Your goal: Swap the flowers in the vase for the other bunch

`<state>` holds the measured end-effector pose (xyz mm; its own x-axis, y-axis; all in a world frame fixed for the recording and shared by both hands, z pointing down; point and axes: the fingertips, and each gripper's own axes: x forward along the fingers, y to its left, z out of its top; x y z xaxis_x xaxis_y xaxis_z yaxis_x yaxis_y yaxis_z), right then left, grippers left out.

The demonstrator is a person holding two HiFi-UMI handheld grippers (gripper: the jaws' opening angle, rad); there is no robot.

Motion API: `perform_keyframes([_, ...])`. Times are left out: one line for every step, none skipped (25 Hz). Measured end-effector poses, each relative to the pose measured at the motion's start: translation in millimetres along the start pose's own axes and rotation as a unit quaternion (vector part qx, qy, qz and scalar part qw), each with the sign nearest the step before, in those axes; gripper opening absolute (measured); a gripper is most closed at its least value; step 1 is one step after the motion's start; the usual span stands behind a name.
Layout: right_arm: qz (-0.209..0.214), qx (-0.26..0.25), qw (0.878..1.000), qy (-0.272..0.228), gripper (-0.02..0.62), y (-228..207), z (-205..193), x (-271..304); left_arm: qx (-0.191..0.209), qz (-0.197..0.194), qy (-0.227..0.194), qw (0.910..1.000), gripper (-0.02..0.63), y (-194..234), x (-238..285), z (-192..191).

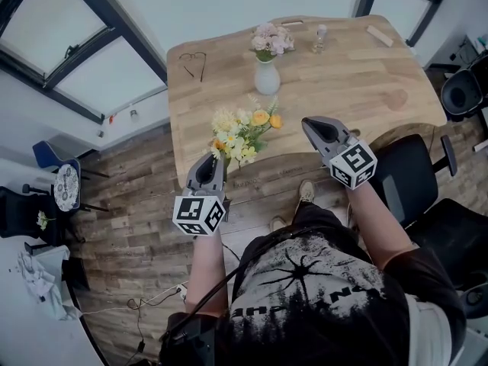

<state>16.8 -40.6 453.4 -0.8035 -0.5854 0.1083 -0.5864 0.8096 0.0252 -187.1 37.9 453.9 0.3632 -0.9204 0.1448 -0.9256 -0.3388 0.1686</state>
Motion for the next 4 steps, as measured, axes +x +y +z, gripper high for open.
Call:
perform_keyframes([0.000,0.001,1.000,0.001,0.017,0.1,-0.8,-0.2,0.000,0.000,0.000,1.0000,0.018,-0.3,-0.1,-0.2])
perform_keyframes([0.001,0.001,1.000,0.002,0.017,0.4,-1.2,-0.4,0.001,0.000,0.001,1.0000,0.018,-0.6,-0.2,-0.2])
perform_keyframes([0.001,0.001,1.000,0.003,0.017,0.9,-1.6,-0.4,0.002,0.000,0.001,1.0000,0.018,-0.9,-0.2,-0.2])
perform_keyframes([0.002,0.001,1.000,0.003,0.017,1.4,-1.9,-0.5,0.003,0.000,0.002,1.0000,0.018,-1.3,-0.2,-0.2])
